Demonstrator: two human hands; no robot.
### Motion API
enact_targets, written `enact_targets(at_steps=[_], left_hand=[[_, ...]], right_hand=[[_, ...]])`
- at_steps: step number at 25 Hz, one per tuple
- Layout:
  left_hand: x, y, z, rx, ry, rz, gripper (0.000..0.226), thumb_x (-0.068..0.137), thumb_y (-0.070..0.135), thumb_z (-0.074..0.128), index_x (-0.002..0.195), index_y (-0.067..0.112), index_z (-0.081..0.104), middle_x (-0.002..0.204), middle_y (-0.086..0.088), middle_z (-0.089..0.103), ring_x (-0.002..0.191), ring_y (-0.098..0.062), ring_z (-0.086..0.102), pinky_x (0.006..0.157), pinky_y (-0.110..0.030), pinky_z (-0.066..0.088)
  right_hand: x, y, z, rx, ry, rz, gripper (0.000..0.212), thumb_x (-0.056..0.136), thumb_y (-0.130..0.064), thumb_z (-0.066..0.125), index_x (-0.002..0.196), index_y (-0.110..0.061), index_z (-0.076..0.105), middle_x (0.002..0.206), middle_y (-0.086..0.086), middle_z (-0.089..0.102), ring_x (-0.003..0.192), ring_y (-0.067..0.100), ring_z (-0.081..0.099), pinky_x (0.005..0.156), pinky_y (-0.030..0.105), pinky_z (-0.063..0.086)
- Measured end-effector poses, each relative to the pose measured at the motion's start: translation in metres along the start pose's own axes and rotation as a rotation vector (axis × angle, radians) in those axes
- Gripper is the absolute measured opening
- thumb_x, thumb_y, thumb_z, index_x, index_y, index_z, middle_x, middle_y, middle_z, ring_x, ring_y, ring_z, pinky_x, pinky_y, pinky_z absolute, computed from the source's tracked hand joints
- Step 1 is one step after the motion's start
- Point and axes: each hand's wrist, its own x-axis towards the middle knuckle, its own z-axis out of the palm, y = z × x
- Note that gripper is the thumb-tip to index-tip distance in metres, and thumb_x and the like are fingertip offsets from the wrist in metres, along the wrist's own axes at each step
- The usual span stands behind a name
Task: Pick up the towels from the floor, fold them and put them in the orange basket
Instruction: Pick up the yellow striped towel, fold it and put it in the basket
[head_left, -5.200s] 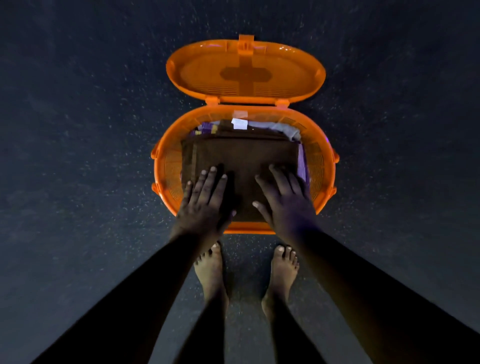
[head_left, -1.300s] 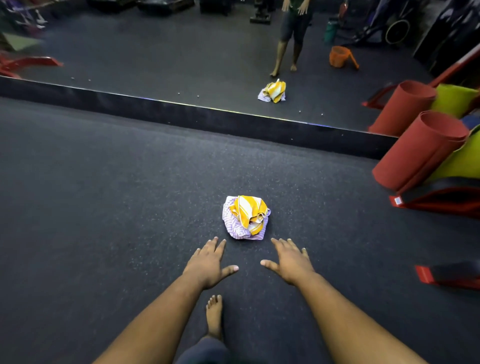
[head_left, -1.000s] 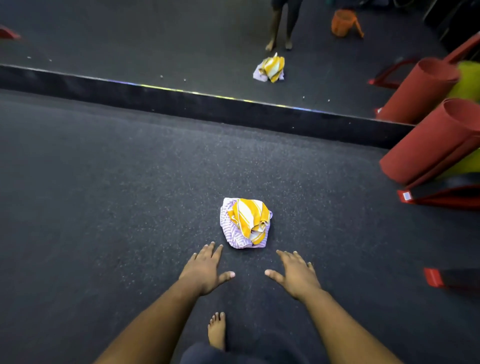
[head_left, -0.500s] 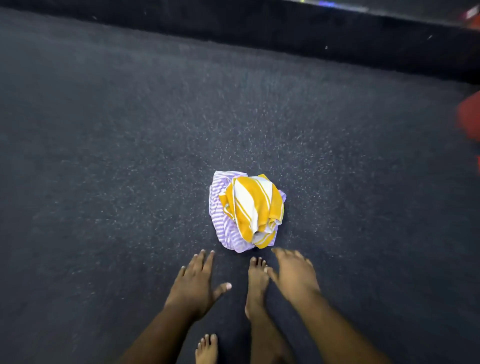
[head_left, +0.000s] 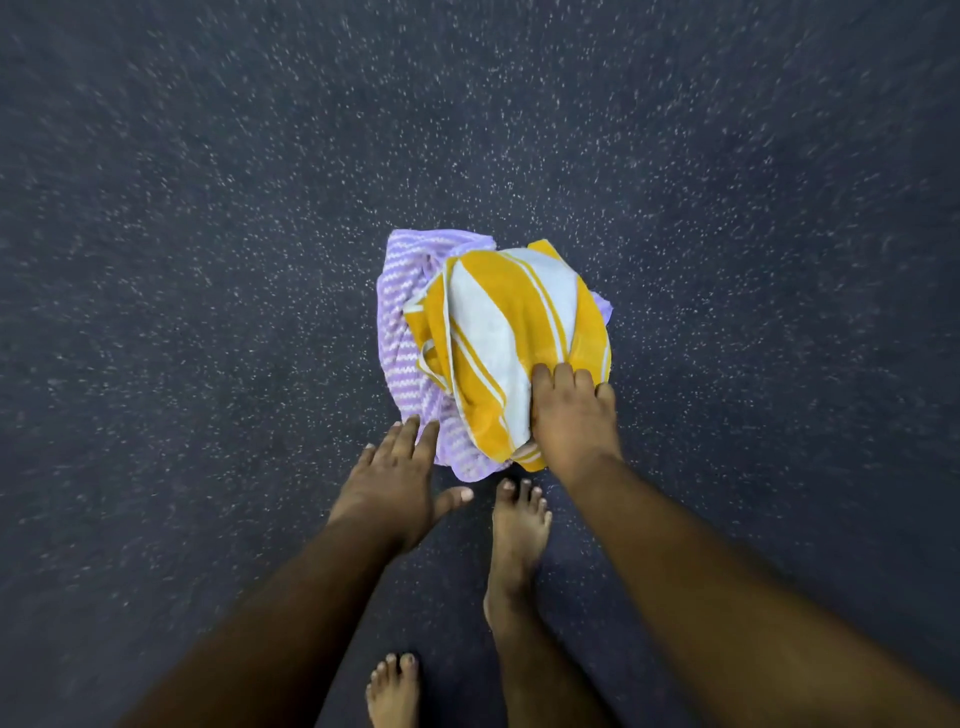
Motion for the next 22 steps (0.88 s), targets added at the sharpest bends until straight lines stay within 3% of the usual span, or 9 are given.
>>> enact_targets(at_steps=[2,4,6,8,9,11,14,18,22], left_hand=[[0.001,0.003,-0.001,-0.001,-0.022,0.001,0.097,0.093,0.076,0.035,0.162,0.023,-0.007,0.171,-0.003,-0.010,0.157,-0.020,-0.005,0.127,-0.042,0.006],[-0.007,0.006,-0.009,0.006,-0.027,0.009,0.099,0.091,0.079,0.033,0.162,0.023,-0.008,0.171,-0.003,-0.009,0.157,-0.020,-0.005,0.127,-0.042,0.007],[-0.021,0.011,-0.021,0.010,-0.045,0.017,0.111,0.079,0.093,0.017,0.162,0.024,-0.007,0.171,-0.003,-0.009,0.157,-0.020,-0.005,0.127,-0.042,0.007],[-0.033,0.018,-0.034,0.024,-0.029,0.032,0.136,0.051,0.102,-0.012,0.162,0.024,-0.007,0.171,-0.003,-0.008,0.157,-0.019,-0.004,0.126,-0.042,0.007],[-0.034,0.018,-0.038,0.031,-0.018,0.031,0.139,0.047,0.100,-0.019,0.162,0.024,-0.007,0.171,-0.002,-0.008,0.157,-0.019,-0.004,0.126,-0.042,0.007],[-0.024,0.015,-0.039,0.037,-0.002,0.030,0.120,0.067,0.096,0.000,0.162,0.023,-0.007,0.171,-0.003,-0.008,0.157,-0.020,-0.004,0.126,-0.042,0.007],[-0.001,0.009,-0.029,0.085,-0.021,0.041,0.099,0.091,0.079,0.032,0.162,0.022,-0.006,0.171,-0.005,-0.007,0.157,-0.021,-0.003,0.126,-0.042,0.007],[0.015,0.008,-0.003,0.077,-0.039,0.040,0.099,0.091,0.078,0.036,0.163,0.021,-0.003,0.171,-0.005,-0.005,0.158,-0.021,-0.002,0.126,-0.043,0.010],[-0.005,0.021,-0.012,0.098,-0.023,0.058,0.099,0.090,0.079,0.035,0.163,0.022,-0.003,0.171,-0.004,-0.004,0.158,-0.022,-0.001,0.126,-0.043,0.010]], right_hand=[[0.002,0.004,0.001,-0.017,0.008,-0.026,0.023,0.089,-0.026,0.061,0.111,-0.022,0.065,0.108,0.006,0.063,0.102,0.031,0.056,0.087,0.046,0.043],[-0.007,0.009,-0.003,0.032,0.011,-0.041,0.014,0.083,-0.027,0.069,0.096,-0.020,0.070,0.097,0.007,0.065,0.094,0.032,0.058,0.081,0.045,0.045],[-0.022,0.015,-0.009,0.071,0.043,-0.027,0.025,0.075,-0.032,0.079,0.094,-0.019,0.068,0.093,0.008,0.063,0.090,0.033,0.059,0.076,0.045,0.047],[-0.032,0.023,-0.021,0.088,0.001,0.052,0.043,0.074,-0.040,0.081,0.108,-0.021,0.062,0.102,0.007,0.060,0.095,0.031,0.058,0.077,0.044,0.047],[-0.031,0.028,-0.023,0.085,-0.002,0.091,0.051,0.074,-0.042,0.082,0.114,-0.021,0.057,0.106,0.007,0.058,0.098,0.030,0.057,0.078,0.044,0.046],[-0.021,0.036,-0.018,0.058,0.044,0.175,0.057,0.075,-0.039,0.082,0.120,-0.022,0.050,0.108,0.007,0.055,0.097,0.029,0.056,0.077,0.044,0.046],[-0.002,0.043,0.001,0.050,0.047,0.200,0.048,0.084,-0.032,0.073,0.124,-0.022,0.049,0.113,0.008,0.055,0.102,0.030,0.056,0.081,0.045,0.045],[0.004,0.050,0.017,0.080,-0.035,0.139,0.025,0.094,-0.018,0.053,0.119,-0.020,0.058,0.118,0.009,0.063,0.110,0.033,0.059,0.088,0.044,0.043],[-0.021,0.051,0.000,0.228,0.010,0.152,0.014,0.093,-0.021,0.058,0.105,-0.016,0.065,0.106,0.009,0.067,0.102,0.035,0.061,0.081,0.043,0.045]])
